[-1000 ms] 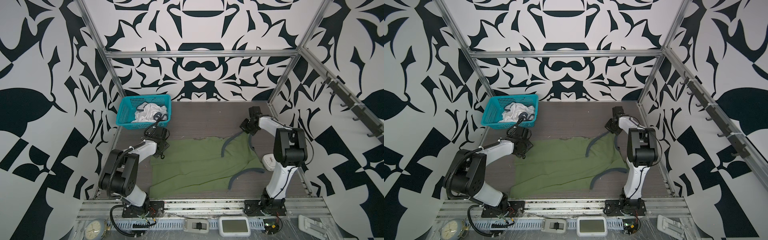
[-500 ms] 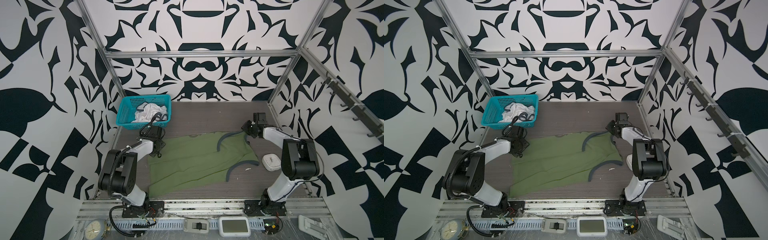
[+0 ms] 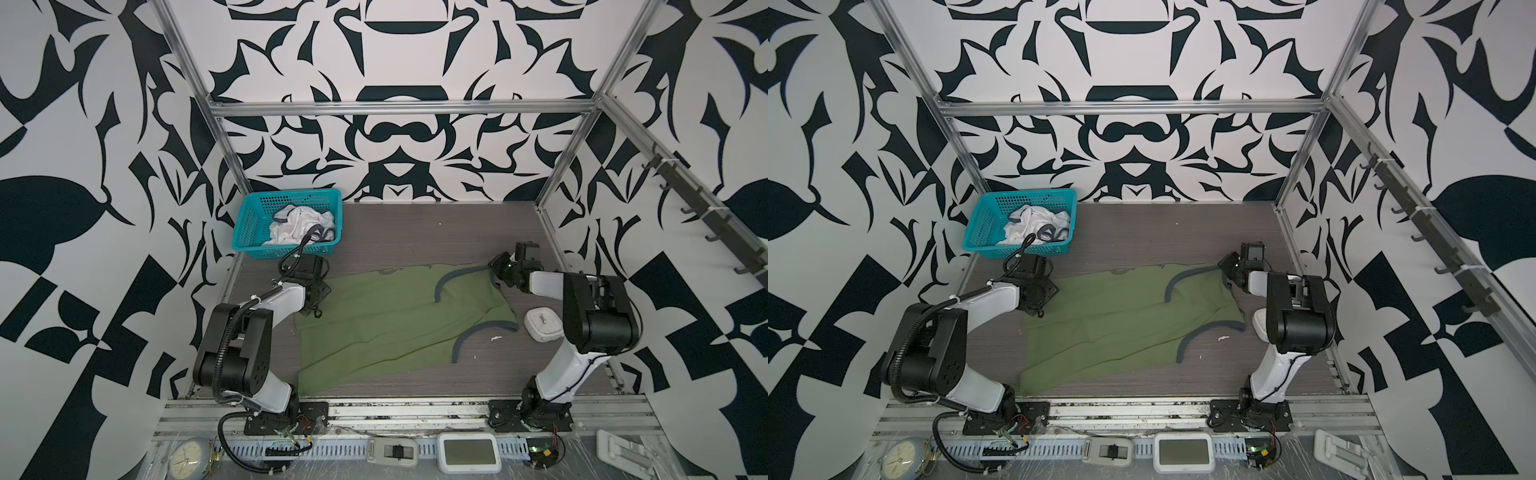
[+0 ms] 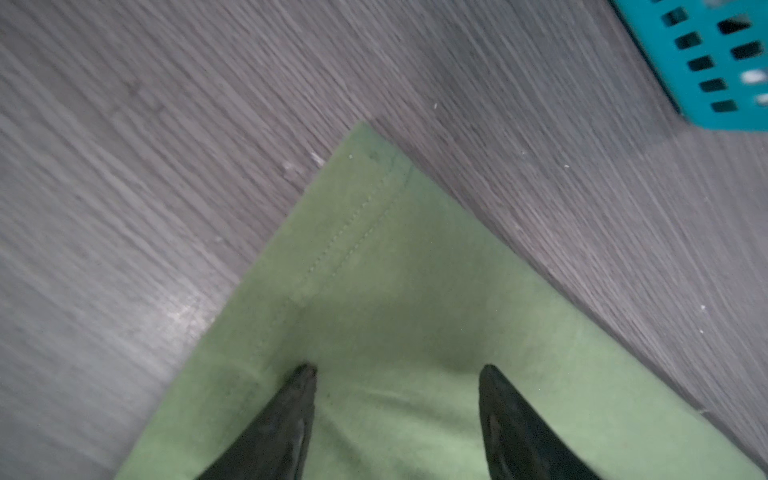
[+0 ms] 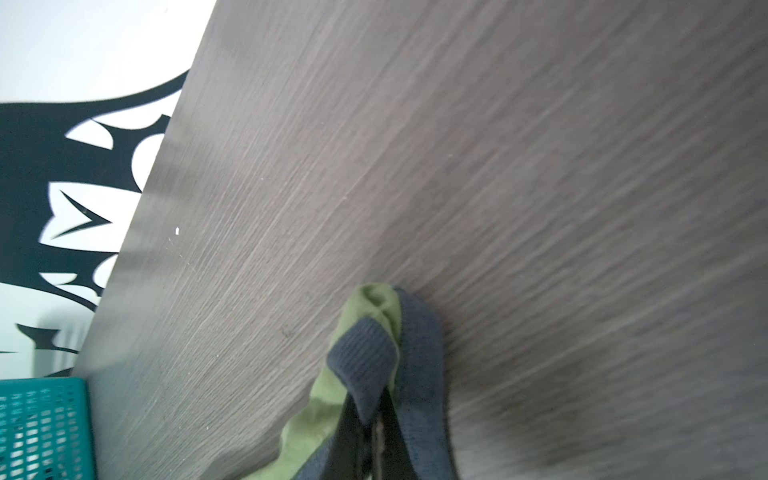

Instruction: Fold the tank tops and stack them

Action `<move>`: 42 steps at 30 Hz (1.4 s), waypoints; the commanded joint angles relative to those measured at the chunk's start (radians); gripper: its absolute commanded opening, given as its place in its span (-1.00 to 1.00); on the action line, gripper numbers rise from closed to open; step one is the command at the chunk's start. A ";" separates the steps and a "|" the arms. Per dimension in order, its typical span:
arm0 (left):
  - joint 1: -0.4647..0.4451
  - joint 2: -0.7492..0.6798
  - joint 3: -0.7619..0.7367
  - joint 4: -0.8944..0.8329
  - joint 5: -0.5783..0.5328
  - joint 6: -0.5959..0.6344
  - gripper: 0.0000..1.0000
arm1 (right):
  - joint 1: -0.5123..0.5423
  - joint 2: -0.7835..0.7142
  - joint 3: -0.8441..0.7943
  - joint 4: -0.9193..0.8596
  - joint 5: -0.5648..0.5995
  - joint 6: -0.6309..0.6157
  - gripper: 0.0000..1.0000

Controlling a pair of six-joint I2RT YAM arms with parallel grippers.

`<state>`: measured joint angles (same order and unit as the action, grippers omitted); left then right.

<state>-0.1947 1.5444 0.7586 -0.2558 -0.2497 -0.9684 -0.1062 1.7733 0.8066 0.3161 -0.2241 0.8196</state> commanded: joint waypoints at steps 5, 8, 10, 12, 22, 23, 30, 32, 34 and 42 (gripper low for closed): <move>0.008 0.008 -0.047 -0.099 0.031 -0.007 0.32 | -0.037 -0.060 -0.045 0.093 0.016 0.052 -0.51; 0.008 -0.004 -0.037 -0.102 0.040 0.006 0.33 | -0.057 -0.064 -0.026 0.051 0.004 0.062 -0.29; 0.006 -0.021 -0.026 -0.108 0.051 0.021 0.35 | -0.073 -0.078 -0.016 0.031 -0.018 0.075 -0.18; 0.006 -0.040 -0.013 -0.118 0.068 0.042 0.41 | -0.075 -0.102 0.006 -0.027 -0.028 0.053 -0.12; -0.040 -0.145 0.084 -0.246 0.027 0.097 0.52 | 0.067 -0.224 0.139 -0.389 0.036 -0.142 0.18; -0.053 -0.142 0.090 -0.248 0.025 0.098 0.53 | 0.098 -0.216 0.161 -0.421 0.051 -0.158 0.19; -0.155 -0.014 0.156 -0.244 0.041 0.097 0.53 | 0.189 -0.067 0.251 -0.483 -0.006 -0.162 0.20; -0.185 0.039 0.182 -0.240 0.045 0.097 0.53 | 0.188 -0.011 0.289 -0.503 -0.021 -0.173 0.20; -0.214 0.089 0.207 -0.233 0.051 0.097 0.53 | 0.188 0.049 0.335 -0.535 -0.020 -0.187 0.20; -0.269 0.258 0.301 -0.196 0.069 0.088 0.52 | 0.111 0.195 0.449 -0.617 0.030 -0.167 0.17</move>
<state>-0.4549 1.7435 1.0283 -0.4534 -0.2016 -0.8742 0.0463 1.9381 1.2213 -0.2256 -0.2291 0.6529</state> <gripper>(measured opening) 0.762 0.587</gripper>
